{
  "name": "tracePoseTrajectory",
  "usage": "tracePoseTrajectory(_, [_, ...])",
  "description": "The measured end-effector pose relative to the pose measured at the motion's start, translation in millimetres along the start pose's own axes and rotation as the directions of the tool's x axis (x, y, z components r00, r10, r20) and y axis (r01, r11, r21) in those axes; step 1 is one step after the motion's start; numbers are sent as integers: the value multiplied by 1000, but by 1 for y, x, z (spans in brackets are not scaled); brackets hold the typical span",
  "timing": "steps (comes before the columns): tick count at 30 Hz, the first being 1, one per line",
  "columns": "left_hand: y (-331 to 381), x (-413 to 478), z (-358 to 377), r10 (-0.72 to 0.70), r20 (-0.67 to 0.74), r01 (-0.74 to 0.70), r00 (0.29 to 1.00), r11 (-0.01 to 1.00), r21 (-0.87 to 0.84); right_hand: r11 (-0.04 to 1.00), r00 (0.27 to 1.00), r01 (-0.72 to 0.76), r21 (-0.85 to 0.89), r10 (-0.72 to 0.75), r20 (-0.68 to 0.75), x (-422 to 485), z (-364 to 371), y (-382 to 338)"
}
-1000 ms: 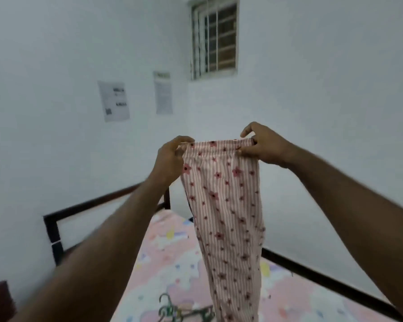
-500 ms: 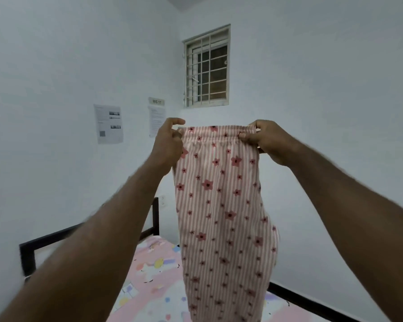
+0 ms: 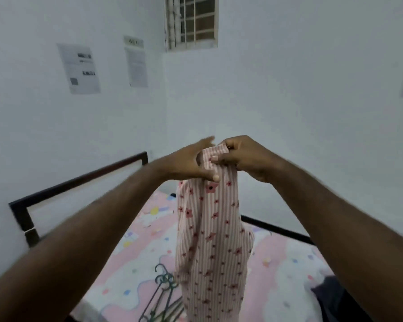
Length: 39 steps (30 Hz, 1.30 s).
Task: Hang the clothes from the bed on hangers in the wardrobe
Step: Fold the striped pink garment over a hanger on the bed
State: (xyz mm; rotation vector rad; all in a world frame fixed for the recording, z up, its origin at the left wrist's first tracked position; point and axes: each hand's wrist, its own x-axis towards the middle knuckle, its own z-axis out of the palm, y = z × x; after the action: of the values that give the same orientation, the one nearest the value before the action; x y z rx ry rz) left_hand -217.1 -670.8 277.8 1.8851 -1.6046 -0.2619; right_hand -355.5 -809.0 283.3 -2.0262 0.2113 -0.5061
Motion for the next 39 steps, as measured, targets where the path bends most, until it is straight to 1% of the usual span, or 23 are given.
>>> tracePoseTrajectory(1, [-9, -4, 15, -25, 67, 28, 997, 999, -45, 1000, 1000, -16, 1, 16, 23, -7, 10, 9])
tracePoseTrajectory(3, [-25, -10, 36, -87, 131, 101, 988, 989, -107, 999, 997, -49, -2, 49, 51, -19, 23, 26])
tracePoseTrajectory(4, [-32, -13, 44, -108, 136, 125, 985, 985, -116, 998, 997, -65, 0, 65, 51, -24, 27, 36])
tracePoseTrajectory(7, [-41, -16, 65, -106, 154, 121, 982, 989, -90, 990, 990, -136, 48, 134, 45, -42, 34, 62])
tracePoseTrajectory(11, [-50, -20, 88, -130, 146, 139, 981, 989, -54, 966, 983, -182, 181, 175, 59, -60, 38, 95])
tracePoseTrajectory(13, [-51, -22, 96, -98, 123, 101, 988, 995, -23, 944, 977, -213, 252, 208, 48, -65, 38, 119])
tracePoseTrajectory(14, [-50, -24, 98, -64, 114, 63, 991, 998, 16, 925, 964, -264, 272, 265, 36, -69, 39, 137])
tracePoseTrajectory(15, [-49, -26, 100, -21, 110, 15, 994, 998, 58, 899, 937, -342, 275, 348, 28, -73, 41, 156])
tracePoseTrajectory(16, [-49, -27, 101, 8, 113, -20, 994, 995, 100, 862, 893, -440, 253, 449, 24, -79, 44, 178])
tracePoseTrajectory(18, [-48, -30, 101, 43, 124, -65, 991, 981, 183, 776, 781, -623, 104, 624, 24, -93, 50, 226])
tracePoseTrajectory(20, [-48, -32, 98, 63, 121, -90, 991, 968, 234, 661, 659, -750, -15, 749, 75, -107, 55, 268])
tracePoseTrajectory(21, [-47, -33, 97, 66, 113, -92, 991, 967, 237, 607, 599, -795, -15, 789, 139, -115, 59, 284])
tracePoseTrajectory(22, [-46, -33, 94, 67, 100, -89, 993, 968, 235, 572, 561, -820, 13, 799, 215, -120, 62, 295])
tracePoseTrajectory(24, [-44, -36, 90, 47, 88, -68, 995, 966, 251, 529, 534, -840, 123, 763, 365, -124, 69, 308])
tracePoseTrajectory(27, [-48, -40, 83, -27, 96, -4, 995, 949, 314, 491, 573, -819, 295, 697, 431, -119, 75, 313])
tracePoseTrajectory(29, [-50, -45, 78, -53, 60, 31, 997, 945, 325, 474, 611, -791, 387, 641, 464, -114, 76, 311])
tracePoseTrajectory(30, [-51, -46, 75, -57, 34, 43, 998, 945, 323, 475, 625, -780, 408, 619, 476, -112, 76, 310])
tracePoseTrajectory(32, [-54, -49, 70, -64, 4, 59, 998, 941, 335, 513, 670, -742, 431, 583, 460, -107, 77, 305])
tracePoseTrajectory(33, [-56, -50, 66, -72, -4, 69, 997, 934, 351, 520, 708, -703, 485, 577, 408, -103, 76, 302])
tracePoseTrajectory(34, [-58, -51, 62, -88, -15, 87, 996, 925, 370, 514, 745, -646, 565, 585, 320, -97, 74, 297])
tracePoseTrajectory(36, [-67, -54, 47, -134, -67, 150, 989, 910, 386, 513, 789, -490, 704, 605, 109, -82, 60, 286])
tracePoseTrajectory(38, [-80, -55, 26, -186, -156, 233, 970, 894, 383, 566, 815, -389, 727, 580, -16, -69, 41, 270])
tracePoseTrajectory(39, [-86, -55, 15, -210, -192, 271, 959, 881, 389, 607, 837, -368, 704, 547, -35, -64, 31, 261])
